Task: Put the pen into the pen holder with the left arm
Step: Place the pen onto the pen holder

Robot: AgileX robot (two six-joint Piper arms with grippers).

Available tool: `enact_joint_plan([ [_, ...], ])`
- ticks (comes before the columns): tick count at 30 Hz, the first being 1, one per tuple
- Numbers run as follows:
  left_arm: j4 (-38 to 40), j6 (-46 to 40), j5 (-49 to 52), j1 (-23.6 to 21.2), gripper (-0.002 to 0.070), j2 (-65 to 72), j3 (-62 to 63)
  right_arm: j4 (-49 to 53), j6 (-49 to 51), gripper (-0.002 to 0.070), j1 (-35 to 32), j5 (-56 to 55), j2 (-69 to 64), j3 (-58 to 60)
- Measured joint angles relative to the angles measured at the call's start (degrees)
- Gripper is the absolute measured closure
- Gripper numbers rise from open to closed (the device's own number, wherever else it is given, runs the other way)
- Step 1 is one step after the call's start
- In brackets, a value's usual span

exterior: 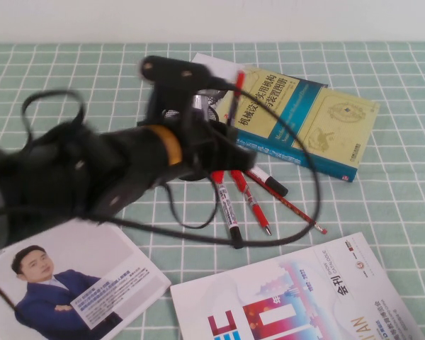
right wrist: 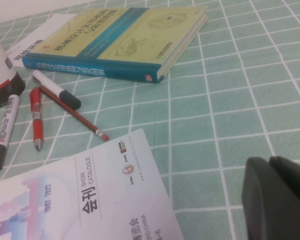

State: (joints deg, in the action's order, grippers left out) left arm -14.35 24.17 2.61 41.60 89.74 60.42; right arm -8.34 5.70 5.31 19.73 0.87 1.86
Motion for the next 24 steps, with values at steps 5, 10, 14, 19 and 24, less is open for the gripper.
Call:
enact_joint_plan([
  [5,-1.4,-0.2,-15.8,-3.3,0.0614,-0.3,-5.6,0.0,0.0,0.0696,0.0,0.0,0.0,0.0],
  [10,-2.9,-2.9,-27.6,-5.3,0.0614,1.1,-6.0,0.0,0.0,0.0696,0.0,0.0,0.0,0.0],
  [14,-2.2,-3.6,-39.3,-9.1,0.0614,5.4,-5.6,0.0,0.0,0.0696,0.0,0.0,0.0,0.0],
  [19,-1.0,-3.9,-43.8,-12.9,0.0614,12.5,-1.6,0.0,0.0,0.0696,0.0,0.0,0.0,0.0],
  [24,-0.8,-3.9,-44.1,-14.0,0.0614,17.0,1.9,0.0,0.0,0.0696,0.0,0.0,0.0,0.0],
])
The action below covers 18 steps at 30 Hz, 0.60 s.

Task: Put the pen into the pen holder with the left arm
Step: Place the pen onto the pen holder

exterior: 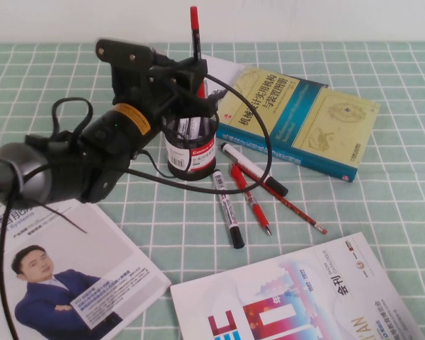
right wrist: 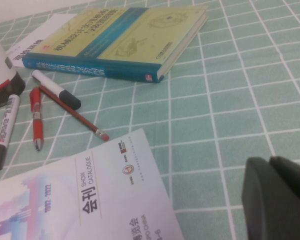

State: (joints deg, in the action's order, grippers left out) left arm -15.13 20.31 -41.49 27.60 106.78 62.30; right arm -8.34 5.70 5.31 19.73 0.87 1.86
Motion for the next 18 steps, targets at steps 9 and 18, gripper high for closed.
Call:
enact_joint_plan([
  [9,1.5,-1.2,2.8,-0.1,0.0614,0.9,0.1,0.0,0.0,0.0696,0.0,0.0,0.0,0.0],
  [18,1.5,-2.8,5.9,-0.1,0.0614,1.3,0.2,0.0,0.0,0.0696,0.0,0.0,0.0,0.0],
])
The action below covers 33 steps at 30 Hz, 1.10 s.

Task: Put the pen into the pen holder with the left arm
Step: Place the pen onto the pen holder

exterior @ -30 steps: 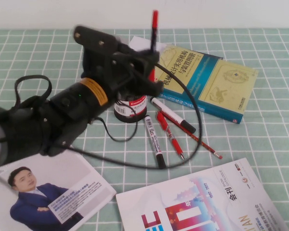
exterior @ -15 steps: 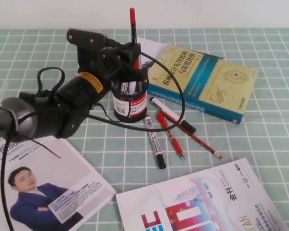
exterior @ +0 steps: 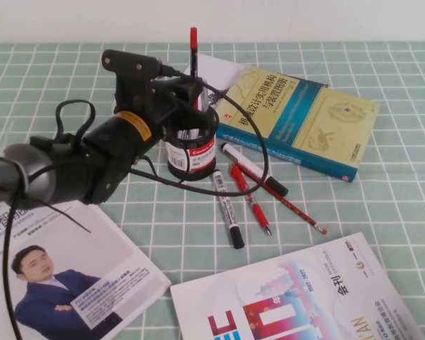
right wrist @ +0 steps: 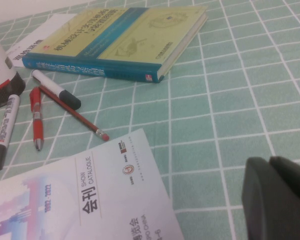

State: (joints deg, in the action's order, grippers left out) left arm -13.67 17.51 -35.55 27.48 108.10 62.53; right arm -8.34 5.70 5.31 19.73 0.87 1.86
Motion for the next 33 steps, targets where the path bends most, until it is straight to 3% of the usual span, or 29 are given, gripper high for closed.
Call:
enact_joint_plan([
  [21,-0.2,0.0,-1.5,0.0,0.0614,3.3,0.0,0.0,0.0,0.0696,0.0,0.0,0.0,0.0],
  [33,-5.6,1.2,-2.0,0.0,0.0614,3.6,0.0,0.0,0.0,0.0696,0.0,0.0,0.0,0.0],
])
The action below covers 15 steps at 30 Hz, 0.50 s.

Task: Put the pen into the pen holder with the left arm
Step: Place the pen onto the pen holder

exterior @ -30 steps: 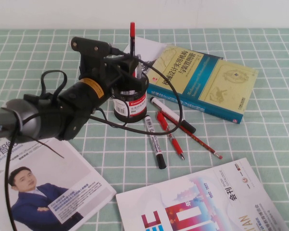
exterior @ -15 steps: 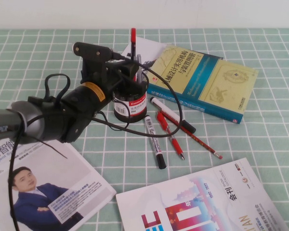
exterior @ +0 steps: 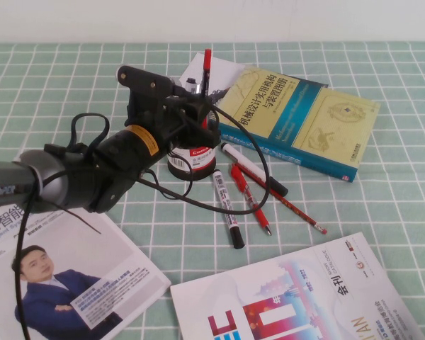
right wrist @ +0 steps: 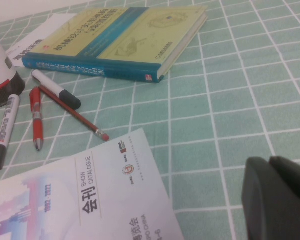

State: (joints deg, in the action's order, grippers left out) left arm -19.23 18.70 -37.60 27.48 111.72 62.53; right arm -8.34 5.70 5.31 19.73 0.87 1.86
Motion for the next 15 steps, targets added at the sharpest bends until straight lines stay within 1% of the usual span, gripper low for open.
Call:
enact_joint_plan([
  [4,0.0,0.0,-0.1,0.0,0.0613,0.0,0.0,0.0,0.0,0.0696,0.0,0.0,0.0,0.0],
  [7,0.0,0.0,-0.1,0.0,0.0592,0.0,0.0,0.0,0.0,0.0696,0.0,0.0,0.0,0.0],
  [9,0.0,0.0,-0.1,0.0,0.0565,0.0,0.0,0.0,0.0,0.0696,0.0,0.0,0.0,0.0],
  [15,-0.1,0.0,-0.1,0.0,0.0454,0.0,0.0,0.0,0.0,0.0696,0.0,0.0,0.0,0.0],
])
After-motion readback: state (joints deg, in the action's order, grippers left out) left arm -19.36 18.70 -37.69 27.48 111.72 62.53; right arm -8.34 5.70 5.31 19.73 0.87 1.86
